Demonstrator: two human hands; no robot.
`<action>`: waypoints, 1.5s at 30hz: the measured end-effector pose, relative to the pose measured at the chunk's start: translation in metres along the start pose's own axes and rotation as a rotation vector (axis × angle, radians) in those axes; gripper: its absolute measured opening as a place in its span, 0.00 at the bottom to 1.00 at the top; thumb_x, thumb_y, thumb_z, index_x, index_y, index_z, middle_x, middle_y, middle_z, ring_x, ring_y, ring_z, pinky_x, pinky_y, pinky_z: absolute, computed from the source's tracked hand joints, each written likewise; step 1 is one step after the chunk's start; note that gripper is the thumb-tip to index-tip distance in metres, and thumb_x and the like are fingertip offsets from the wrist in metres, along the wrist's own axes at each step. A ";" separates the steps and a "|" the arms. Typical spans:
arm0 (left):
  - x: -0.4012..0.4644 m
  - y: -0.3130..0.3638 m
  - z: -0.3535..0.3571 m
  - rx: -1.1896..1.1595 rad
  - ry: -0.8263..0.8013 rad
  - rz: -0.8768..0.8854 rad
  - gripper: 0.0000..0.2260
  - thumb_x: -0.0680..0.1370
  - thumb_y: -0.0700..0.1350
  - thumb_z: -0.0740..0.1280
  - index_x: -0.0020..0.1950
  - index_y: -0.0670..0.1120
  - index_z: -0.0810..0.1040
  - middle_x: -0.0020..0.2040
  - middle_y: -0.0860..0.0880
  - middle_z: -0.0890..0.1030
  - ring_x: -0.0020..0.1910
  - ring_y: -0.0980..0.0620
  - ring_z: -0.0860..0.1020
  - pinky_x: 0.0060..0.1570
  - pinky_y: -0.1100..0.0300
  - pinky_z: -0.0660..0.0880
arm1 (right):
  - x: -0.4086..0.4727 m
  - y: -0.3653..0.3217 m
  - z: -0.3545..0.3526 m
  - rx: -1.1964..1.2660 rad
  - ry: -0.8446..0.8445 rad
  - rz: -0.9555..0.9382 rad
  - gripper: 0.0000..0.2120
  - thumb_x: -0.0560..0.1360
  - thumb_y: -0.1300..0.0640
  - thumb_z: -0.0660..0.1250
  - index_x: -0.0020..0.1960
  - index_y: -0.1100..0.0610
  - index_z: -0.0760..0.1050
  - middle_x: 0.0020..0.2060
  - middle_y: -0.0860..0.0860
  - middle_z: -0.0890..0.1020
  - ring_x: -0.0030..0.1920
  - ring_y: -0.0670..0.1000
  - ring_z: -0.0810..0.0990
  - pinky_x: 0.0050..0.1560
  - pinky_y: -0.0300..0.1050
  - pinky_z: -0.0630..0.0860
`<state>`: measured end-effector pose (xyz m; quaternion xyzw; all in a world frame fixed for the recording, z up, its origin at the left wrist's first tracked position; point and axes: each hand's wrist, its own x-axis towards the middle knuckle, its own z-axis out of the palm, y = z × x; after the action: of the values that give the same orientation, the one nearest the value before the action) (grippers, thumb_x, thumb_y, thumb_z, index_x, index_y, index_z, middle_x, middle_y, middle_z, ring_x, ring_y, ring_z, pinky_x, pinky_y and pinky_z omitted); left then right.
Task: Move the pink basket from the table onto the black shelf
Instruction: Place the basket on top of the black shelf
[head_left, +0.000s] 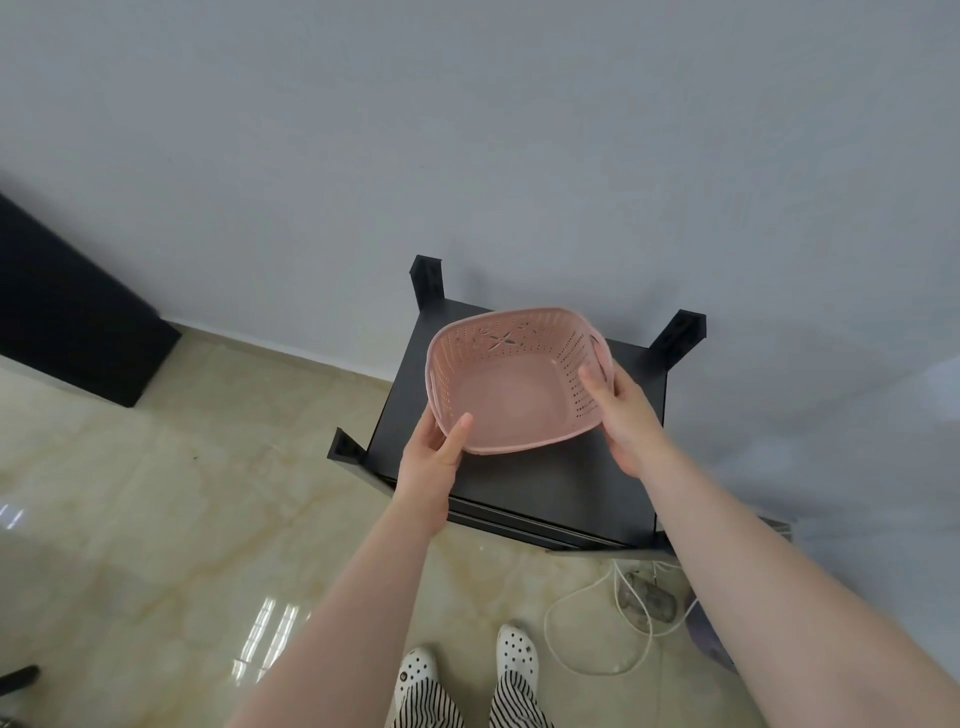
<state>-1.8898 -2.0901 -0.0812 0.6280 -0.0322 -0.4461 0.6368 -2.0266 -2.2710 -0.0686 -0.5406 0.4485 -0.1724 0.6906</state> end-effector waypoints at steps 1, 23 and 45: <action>0.000 0.000 -0.001 -0.010 0.000 -0.003 0.25 0.76 0.47 0.72 0.73 0.52 0.73 0.62 0.55 0.83 0.64 0.55 0.78 0.69 0.55 0.70 | -0.001 0.001 0.000 0.003 0.001 -0.002 0.27 0.76 0.43 0.70 0.73 0.48 0.74 0.65 0.49 0.82 0.68 0.53 0.78 0.73 0.59 0.69; 0.053 0.031 0.012 0.053 0.016 -0.006 0.14 0.76 0.50 0.70 0.61 0.48 0.82 0.53 0.50 0.86 0.58 0.51 0.82 0.65 0.55 0.74 | -0.015 0.022 0.005 0.175 0.090 -0.026 0.36 0.59 0.36 0.80 0.65 0.34 0.73 0.66 0.45 0.80 0.70 0.51 0.75 0.75 0.59 0.67; 0.071 0.037 0.007 0.102 -0.046 -0.030 0.19 0.74 0.50 0.73 0.64 0.46 0.81 0.55 0.49 0.86 0.57 0.51 0.82 0.64 0.55 0.75 | -0.012 0.027 0.026 0.277 0.360 -0.008 0.24 0.77 0.48 0.70 0.72 0.49 0.74 0.66 0.50 0.81 0.68 0.54 0.78 0.73 0.58 0.71</action>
<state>-1.8323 -2.1455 -0.0858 0.6497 -0.0602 -0.4676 0.5964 -2.0189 -2.2372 -0.0871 -0.4028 0.5345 -0.3288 0.6663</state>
